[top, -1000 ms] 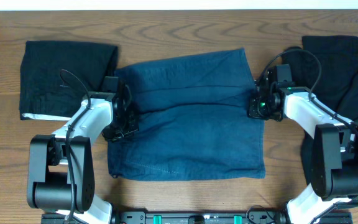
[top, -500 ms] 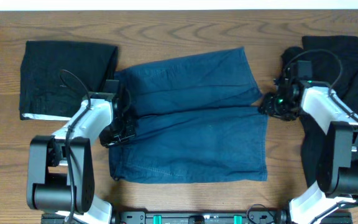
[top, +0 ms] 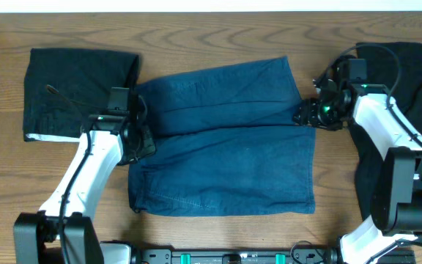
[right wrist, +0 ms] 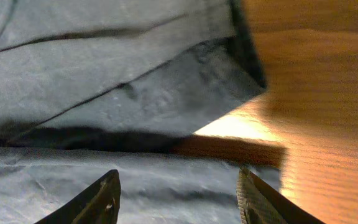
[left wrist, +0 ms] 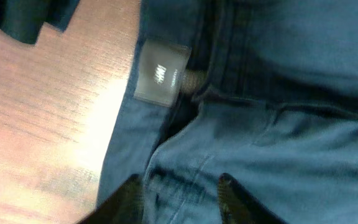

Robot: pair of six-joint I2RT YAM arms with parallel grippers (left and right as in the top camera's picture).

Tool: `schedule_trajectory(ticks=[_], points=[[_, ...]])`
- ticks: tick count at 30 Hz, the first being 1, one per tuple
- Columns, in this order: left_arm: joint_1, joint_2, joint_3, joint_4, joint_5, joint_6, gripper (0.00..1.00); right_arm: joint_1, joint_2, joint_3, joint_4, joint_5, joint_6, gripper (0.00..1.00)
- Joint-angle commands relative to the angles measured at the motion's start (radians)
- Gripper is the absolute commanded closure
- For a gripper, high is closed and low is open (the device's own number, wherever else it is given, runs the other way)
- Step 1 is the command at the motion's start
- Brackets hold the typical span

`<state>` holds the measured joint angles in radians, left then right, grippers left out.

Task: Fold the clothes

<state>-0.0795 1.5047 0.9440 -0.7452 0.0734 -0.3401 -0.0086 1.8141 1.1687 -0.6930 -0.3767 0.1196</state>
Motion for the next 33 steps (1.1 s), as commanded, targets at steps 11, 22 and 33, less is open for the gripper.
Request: schedule_trajectory(ticks=[11, 22, 33], points=[[0.005, 0.141, -0.009, 0.123, 0.046, 0.01, 0.51, 0.058, -0.018, -0.023, 0.021, 0.089, -0.028, 0.4], [0.111, 0.141, -0.009, 0.141, 0.28, 0.208, 0.43, 0.058, -0.012, -0.1, 0.095, 0.089, -0.028, 0.4], [0.186, 0.141, -0.087, 0.165, 0.393, 0.232, 0.43, 0.058, -0.012, -0.101, 0.103, 0.089, -0.028, 0.4]])
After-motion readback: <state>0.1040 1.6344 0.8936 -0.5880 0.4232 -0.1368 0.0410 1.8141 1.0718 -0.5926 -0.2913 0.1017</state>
